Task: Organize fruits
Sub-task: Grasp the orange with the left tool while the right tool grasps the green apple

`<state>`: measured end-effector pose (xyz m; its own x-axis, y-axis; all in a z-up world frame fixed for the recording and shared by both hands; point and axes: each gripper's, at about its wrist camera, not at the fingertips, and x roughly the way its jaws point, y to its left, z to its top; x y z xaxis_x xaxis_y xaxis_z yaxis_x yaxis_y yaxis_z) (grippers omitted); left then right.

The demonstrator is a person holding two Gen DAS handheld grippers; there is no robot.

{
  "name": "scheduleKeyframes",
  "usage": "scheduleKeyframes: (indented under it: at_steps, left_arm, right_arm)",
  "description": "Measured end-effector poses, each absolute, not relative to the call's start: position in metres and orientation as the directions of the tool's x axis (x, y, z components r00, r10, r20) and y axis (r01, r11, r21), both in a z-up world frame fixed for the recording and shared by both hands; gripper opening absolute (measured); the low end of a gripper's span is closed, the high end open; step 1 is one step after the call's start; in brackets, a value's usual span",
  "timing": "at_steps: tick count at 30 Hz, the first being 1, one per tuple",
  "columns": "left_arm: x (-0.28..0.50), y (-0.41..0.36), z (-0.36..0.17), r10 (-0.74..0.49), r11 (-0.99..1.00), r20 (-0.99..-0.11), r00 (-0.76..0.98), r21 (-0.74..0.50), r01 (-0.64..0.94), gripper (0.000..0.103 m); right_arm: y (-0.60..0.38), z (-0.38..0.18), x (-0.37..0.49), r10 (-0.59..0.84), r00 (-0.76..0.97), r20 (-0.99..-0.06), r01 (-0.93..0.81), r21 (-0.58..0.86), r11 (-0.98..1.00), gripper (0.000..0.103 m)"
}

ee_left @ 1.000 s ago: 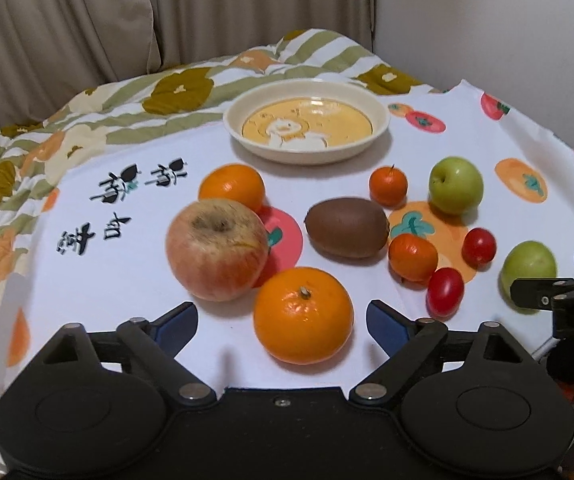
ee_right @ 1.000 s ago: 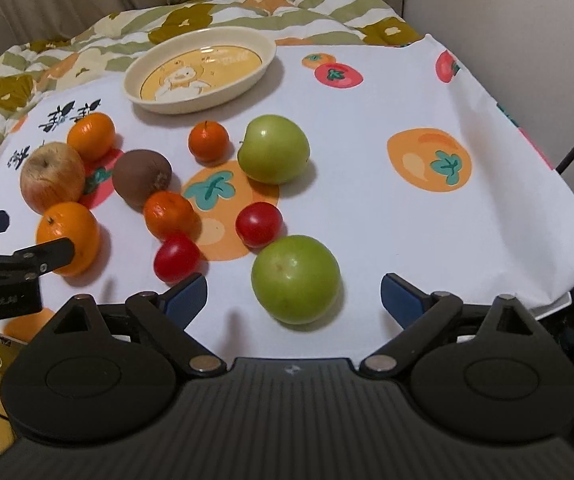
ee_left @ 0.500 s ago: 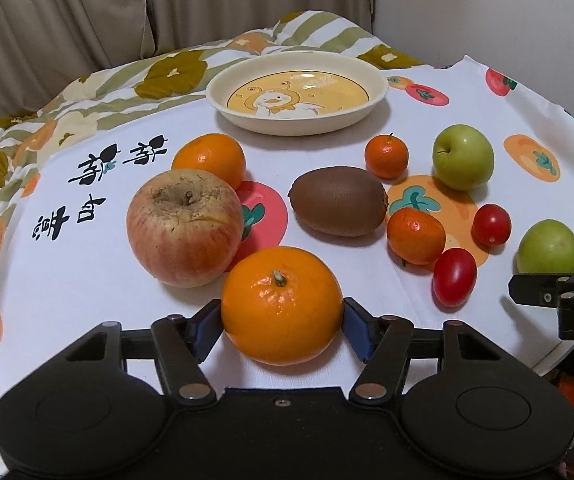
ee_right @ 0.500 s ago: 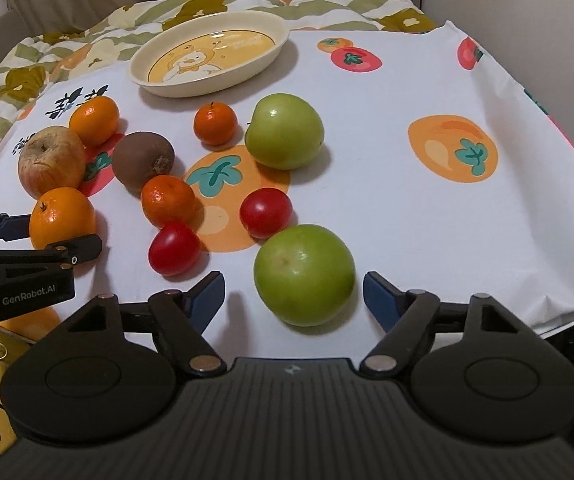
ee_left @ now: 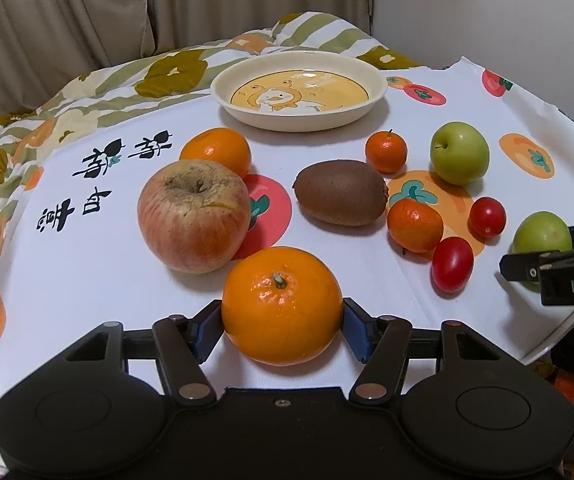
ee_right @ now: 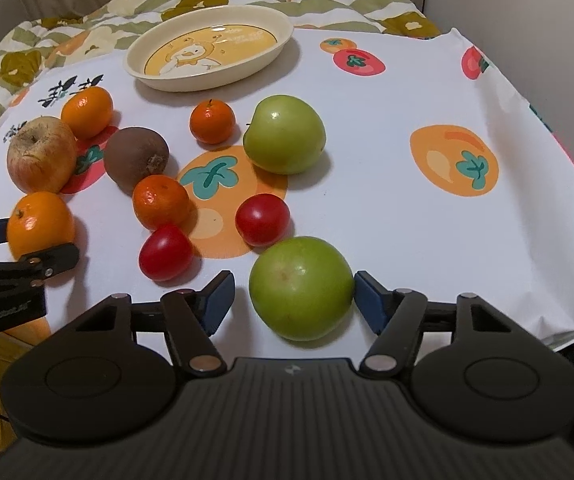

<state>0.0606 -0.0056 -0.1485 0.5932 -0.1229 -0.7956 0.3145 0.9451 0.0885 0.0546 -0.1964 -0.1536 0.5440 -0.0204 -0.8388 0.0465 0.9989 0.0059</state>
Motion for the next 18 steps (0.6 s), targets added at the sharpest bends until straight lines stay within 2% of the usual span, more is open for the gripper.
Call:
scheduleKeyframes:
  at_steps: [3,10,18]
  left_arm:
    - [0.058,-0.001,-0.145,-0.129,0.947,-0.797,0.591,0.078,0.313,0.066]
    - [0.049,0.005,-0.128,-0.146,0.945,-0.785,0.602,0.069,0.319,0.066]
    - [0.047,0.013,-0.092,-0.176,0.944,-0.756,0.631,0.052,0.326,0.066]
  right_arm:
    - [-0.194,-0.153,0.055,-0.050,0.542,-0.839,0.042,-0.032,0.999,0.069]
    - [-0.195,-0.143,0.051,-0.056,0.544,-0.837,0.076,-0.018,0.997,0.069]
    - [-0.184,-0.094,0.046,-0.057,0.594,-0.803,0.079,-0.013,0.997,0.069]
